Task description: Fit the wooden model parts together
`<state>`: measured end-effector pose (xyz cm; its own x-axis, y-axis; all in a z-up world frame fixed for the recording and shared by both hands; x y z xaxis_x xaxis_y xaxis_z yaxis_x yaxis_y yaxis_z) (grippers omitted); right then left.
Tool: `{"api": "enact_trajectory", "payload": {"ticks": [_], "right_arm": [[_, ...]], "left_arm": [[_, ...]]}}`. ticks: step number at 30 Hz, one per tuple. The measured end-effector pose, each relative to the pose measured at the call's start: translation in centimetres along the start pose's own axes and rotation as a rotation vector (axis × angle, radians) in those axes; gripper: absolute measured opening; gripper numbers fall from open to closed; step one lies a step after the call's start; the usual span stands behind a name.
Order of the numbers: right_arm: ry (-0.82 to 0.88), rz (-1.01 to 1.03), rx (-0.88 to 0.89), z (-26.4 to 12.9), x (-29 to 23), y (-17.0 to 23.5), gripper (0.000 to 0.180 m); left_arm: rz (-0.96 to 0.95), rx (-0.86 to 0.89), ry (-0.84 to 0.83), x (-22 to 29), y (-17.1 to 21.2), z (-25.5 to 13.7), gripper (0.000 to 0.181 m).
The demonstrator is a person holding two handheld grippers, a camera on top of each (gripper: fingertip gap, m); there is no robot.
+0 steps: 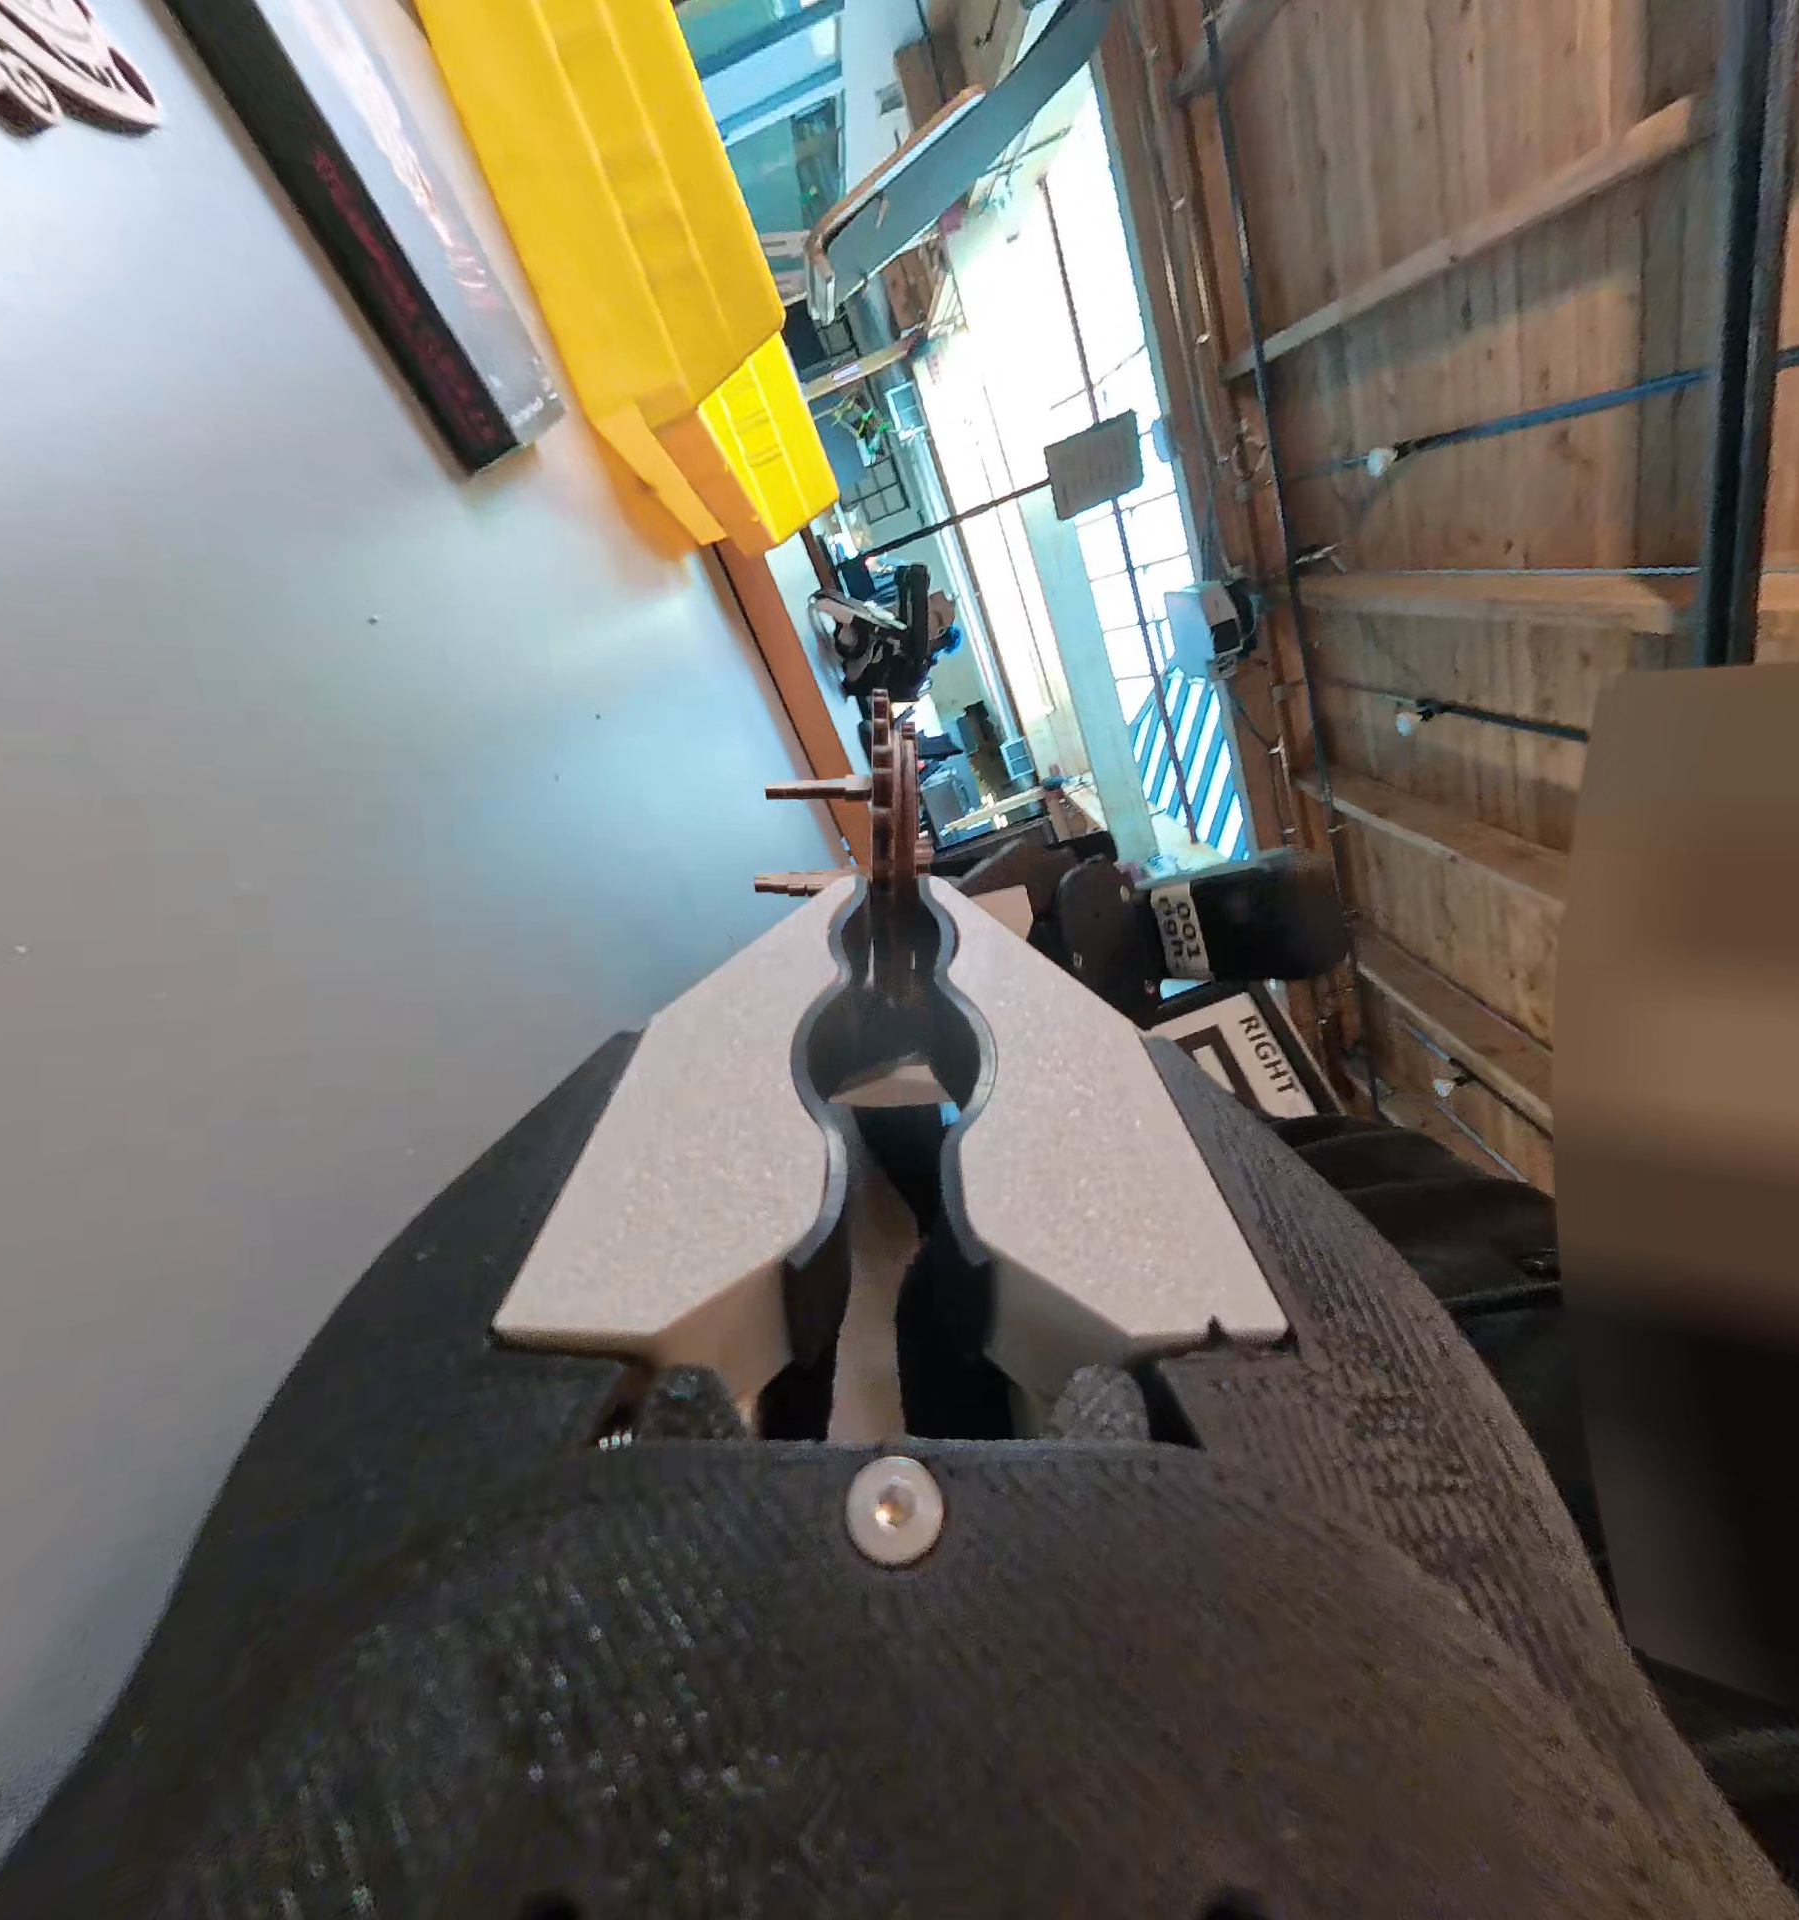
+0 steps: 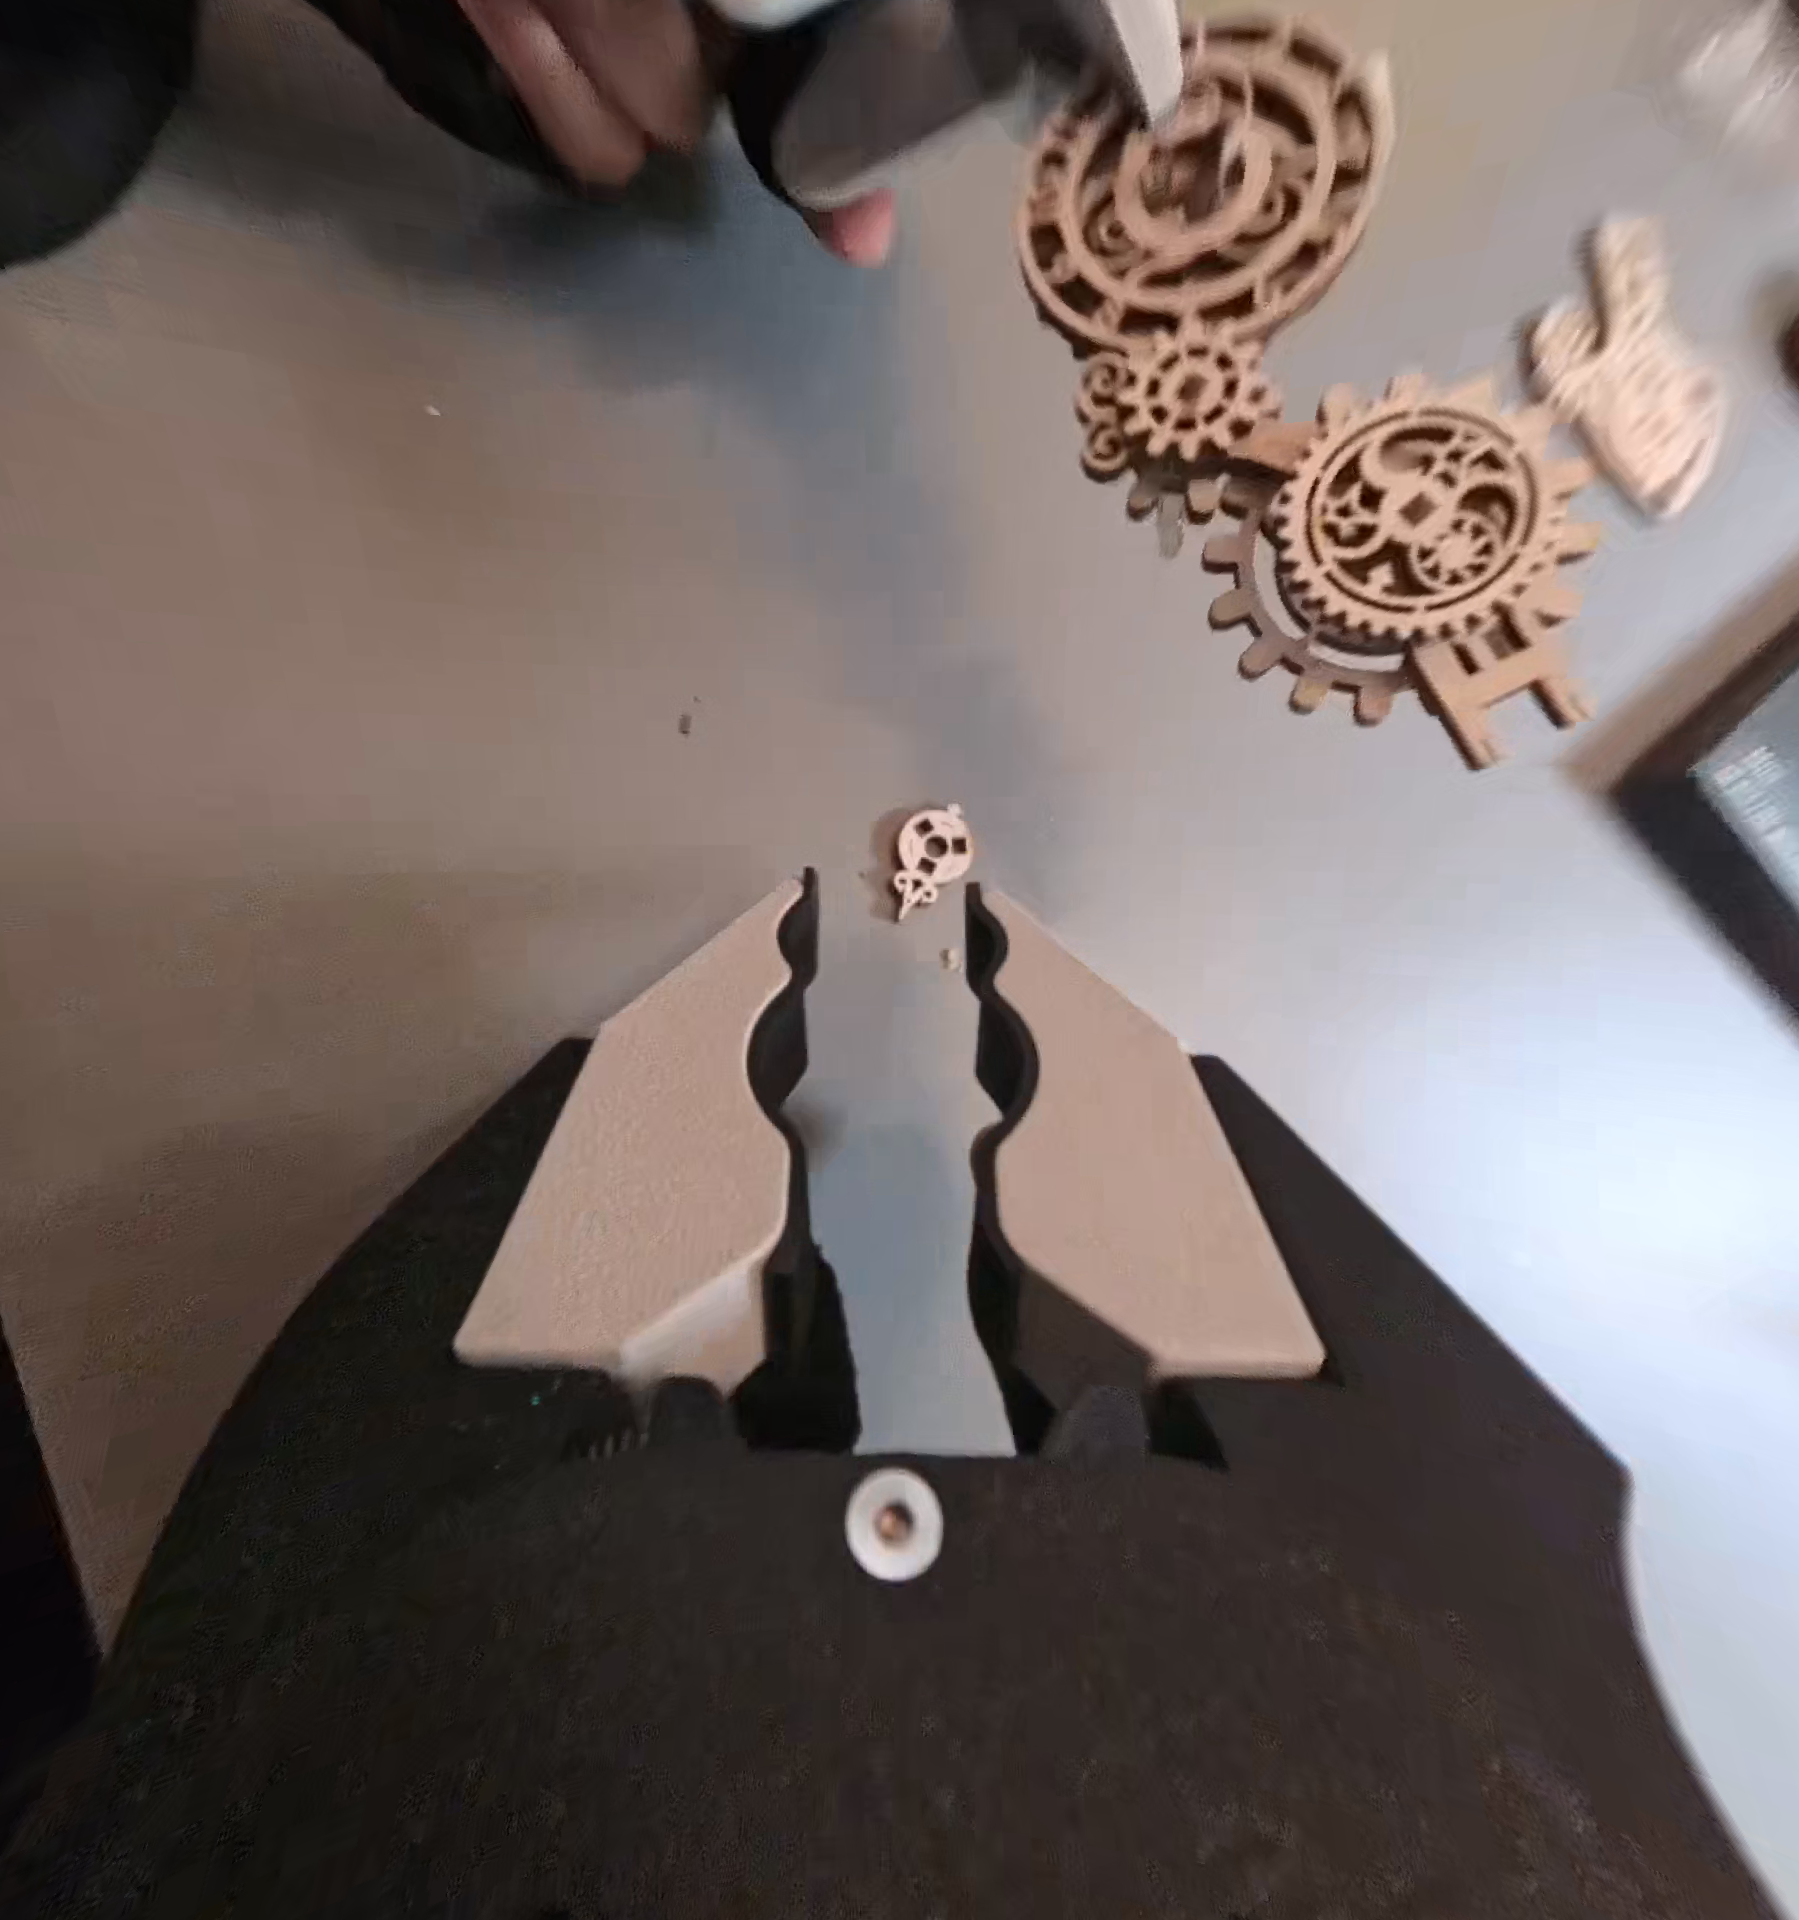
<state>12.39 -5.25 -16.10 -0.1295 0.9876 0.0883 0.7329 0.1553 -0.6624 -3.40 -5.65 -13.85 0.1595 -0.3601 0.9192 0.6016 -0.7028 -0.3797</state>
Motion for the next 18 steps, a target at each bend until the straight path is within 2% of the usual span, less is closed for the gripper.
{"api": "enact_trajectory", "payload": {"ticks": [5,9,11,15,16,18], "right_arm": [[-0.076,0.095,-0.176,2.0,0.8,0.0,0.027],[-0.083,0.045,-0.242,2.8,1.2,-0.3,0.014],[-0.106,-0.005,-0.259,2.9,1.1,-0.5,0.014],[-0.233,-0.170,-0.220,2.1,0.0,-0.9,0.013],[-0.279,-0.226,-0.168,1.1,-0.5,-1.6,0.014],[-0.268,-0.286,-0.039,-1.3,0.2,-4.3,0.014]], "left_arm": [[0.031,-0.016,-0.054,-0.4,0.4,0.0,0.005],[0.042,-0.025,-0.067,-0.4,0.3,-0.1,0.005],[0.041,-0.031,-0.071,-0.6,0.4,-0.2,0.005],[0.033,-0.048,-0.059,-0.5,0.6,0.0,0.005],[0.026,-0.053,-0.051,-0.5,0.7,0.1,0.005],[0.007,-0.062,-0.031,-0.3,1.0,0.5,0.005]]}}
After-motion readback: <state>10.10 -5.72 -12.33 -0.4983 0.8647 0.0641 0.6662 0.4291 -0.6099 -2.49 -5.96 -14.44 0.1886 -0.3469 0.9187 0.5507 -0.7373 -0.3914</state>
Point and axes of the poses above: each gripper's, where its closed fingertips meet, z out along the fingers, y out of its underside, x = y × z across the jaws, the point moved 4 cm from there along -z, back along the fingers, and after that the axes turned 2 degrees about z, right-handed, at the moved point
